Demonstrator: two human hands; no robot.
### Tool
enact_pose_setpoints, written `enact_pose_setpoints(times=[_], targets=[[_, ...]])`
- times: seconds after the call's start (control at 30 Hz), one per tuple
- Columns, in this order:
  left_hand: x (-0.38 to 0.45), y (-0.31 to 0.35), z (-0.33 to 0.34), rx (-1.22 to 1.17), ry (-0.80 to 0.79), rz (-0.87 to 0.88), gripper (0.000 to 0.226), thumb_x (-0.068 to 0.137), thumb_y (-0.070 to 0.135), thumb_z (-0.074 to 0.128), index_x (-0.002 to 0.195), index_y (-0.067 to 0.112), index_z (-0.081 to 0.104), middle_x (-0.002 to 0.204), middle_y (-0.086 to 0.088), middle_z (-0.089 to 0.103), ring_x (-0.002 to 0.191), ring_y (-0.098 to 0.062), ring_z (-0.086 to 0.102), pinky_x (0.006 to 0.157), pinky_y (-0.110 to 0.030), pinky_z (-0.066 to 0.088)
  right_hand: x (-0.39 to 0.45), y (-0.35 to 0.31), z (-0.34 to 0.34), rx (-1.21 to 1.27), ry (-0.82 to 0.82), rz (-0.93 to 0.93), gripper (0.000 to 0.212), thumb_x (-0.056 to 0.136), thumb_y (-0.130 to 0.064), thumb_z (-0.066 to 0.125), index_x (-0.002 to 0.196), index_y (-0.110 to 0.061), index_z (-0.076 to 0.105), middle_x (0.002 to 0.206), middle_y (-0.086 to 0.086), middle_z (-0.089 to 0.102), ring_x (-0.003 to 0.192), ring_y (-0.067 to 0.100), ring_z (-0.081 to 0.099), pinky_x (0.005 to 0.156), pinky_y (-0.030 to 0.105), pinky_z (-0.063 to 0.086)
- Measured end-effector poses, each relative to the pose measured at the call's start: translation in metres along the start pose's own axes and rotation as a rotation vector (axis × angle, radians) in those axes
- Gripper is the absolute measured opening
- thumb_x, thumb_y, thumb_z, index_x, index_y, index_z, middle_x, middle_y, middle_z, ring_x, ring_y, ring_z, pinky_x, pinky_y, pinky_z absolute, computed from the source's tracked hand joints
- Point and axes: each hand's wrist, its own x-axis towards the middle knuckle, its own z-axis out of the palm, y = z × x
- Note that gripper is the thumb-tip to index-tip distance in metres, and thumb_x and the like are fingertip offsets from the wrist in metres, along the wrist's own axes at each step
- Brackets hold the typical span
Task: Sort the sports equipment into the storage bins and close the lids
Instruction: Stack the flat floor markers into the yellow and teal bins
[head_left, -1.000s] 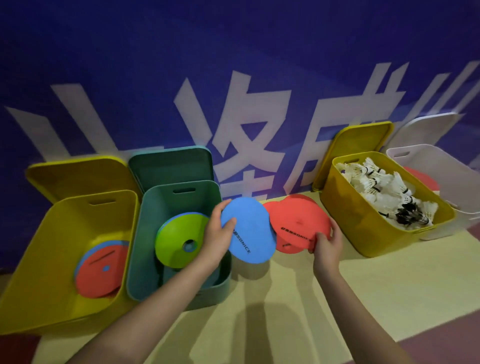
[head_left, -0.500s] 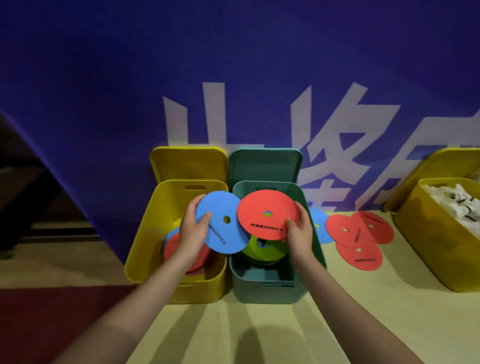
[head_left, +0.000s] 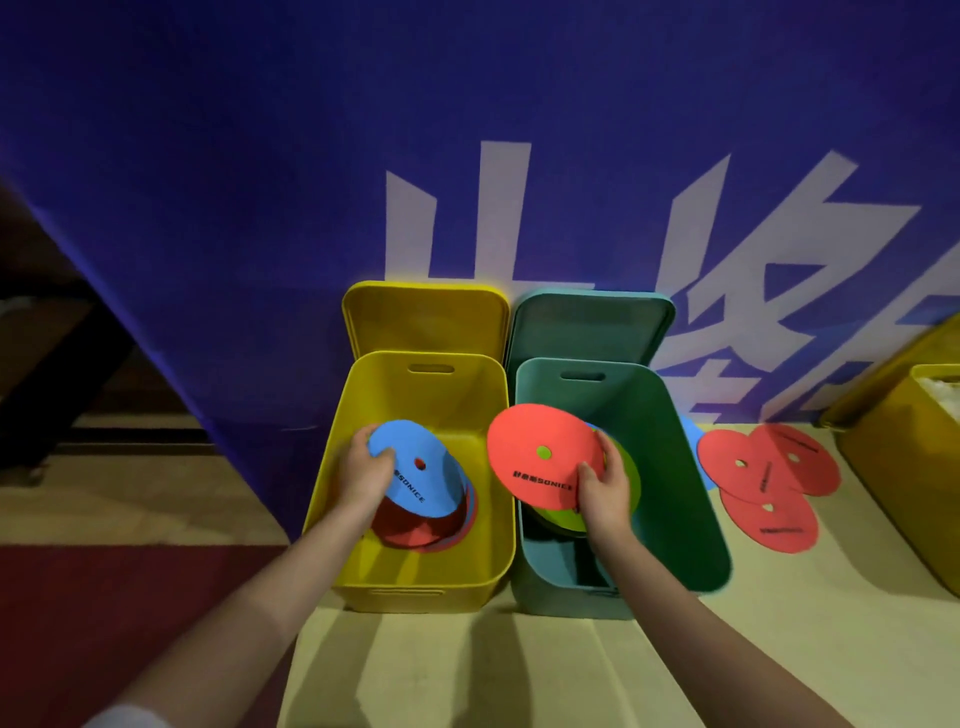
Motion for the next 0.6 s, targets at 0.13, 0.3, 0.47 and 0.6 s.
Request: enact_pose_setpoints(times=[0.13,0.3,0.47,0.6], targets=[[0.019,-0.011,0.019,0.045,-0.060,-0.098,0.044,0.089,0.007,0.055,0.131,0.018,0.047,0.079,0.002,0.054,0.065,-0.019,0.051,0.059,-0.032,0.042,0.003,0.001,-0.002,-0.046,-0.010,-0.018,0.051,0.092,0.000,0.047,0.140,-0.015,0.042,0.141,0.010,0.047,0.129,0.028,0.044,0.110,0.040,0.034],[0.032,-0.031,0.018,0.123,-0.020,-0.181,0.045,0.082,-0.003,0.057,0.127,0.003,0.052,0.117,-0.019,0.062,0.100,-0.033,0.060,0.078,-0.038,0.046,0.006,0.003,-0.002,-0.065,-0.035,0.002,0.051,0.093,-0.001,0.047,0.141,-0.015,0.041,0.141,0.009,0.047,0.128,0.027,0.044,0.109,0.039,0.034],[0.030,-0.038,0.020,0.398,-0.124,-0.156,0.042,0.080,0.014,0.059,0.122,0.006,0.057,0.115,-0.018,0.064,0.102,-0.036,0.060,0.078,-0.039,0.050,0.007,0.003,-0.001,-0.073,-0.054,0.030,0.051,0.093,-0.004,0.047,0.142,-0.018,0.040,0.141,0.009,0.047,0.128,0.027,0.045,0.109,0.044,0.035],[0.014,-0.001,0.028,0.270,-0.148,-0.053,0.060,0.088,0.020,0.055,0.144,0.020,0.035,0.124,-0.018,0.057,0.083,-0.027,0.059,0.070,-0.035,0.048,0.002,0.003,-0.003,-0.083,-0.058,0.034,0.051,0.094,-0.005,0.047,0.144,-0.017,0.038,0.142,0.010,0.046,0.129,0.028,0.044,0.110,0.046,0.034]])
